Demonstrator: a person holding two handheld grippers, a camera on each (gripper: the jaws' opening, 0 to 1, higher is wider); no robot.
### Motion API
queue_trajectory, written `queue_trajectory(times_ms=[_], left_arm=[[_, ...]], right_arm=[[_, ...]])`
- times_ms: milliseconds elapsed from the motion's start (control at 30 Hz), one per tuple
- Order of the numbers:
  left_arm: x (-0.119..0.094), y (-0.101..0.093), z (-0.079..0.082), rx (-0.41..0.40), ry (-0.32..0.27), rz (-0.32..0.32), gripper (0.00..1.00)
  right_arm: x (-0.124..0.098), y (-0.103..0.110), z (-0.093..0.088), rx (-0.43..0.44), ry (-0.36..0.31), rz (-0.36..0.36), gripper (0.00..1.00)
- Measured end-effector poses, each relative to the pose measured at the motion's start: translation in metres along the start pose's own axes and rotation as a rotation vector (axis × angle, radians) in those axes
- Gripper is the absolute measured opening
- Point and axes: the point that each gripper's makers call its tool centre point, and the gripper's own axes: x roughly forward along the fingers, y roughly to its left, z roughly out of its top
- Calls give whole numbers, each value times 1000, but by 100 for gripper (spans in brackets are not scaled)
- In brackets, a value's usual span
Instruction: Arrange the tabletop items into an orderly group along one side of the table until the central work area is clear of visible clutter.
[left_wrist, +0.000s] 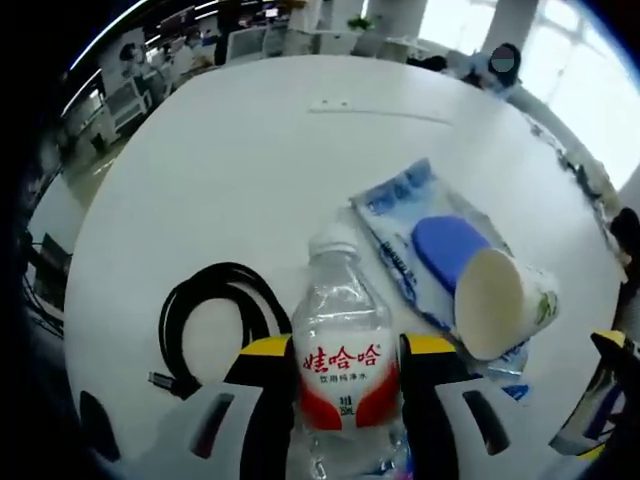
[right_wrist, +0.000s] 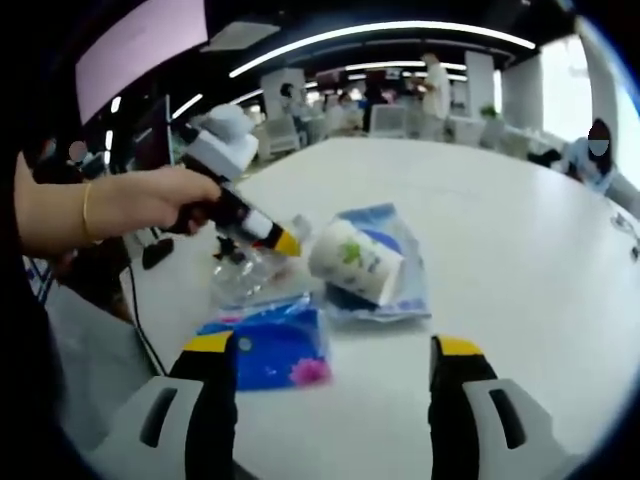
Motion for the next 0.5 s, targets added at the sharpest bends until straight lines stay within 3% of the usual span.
queue_trajectory(times_ms=[233, 500], left_arm=[[0, 0, 1, 18, -8, 0, 38], [-4, 2, 1, -19, -42, -32, 36]], right_arm=[[-1, 0, 1, 3, -6, -1, 76], [-1, 0, 3, 3, -14, -3, 76]])
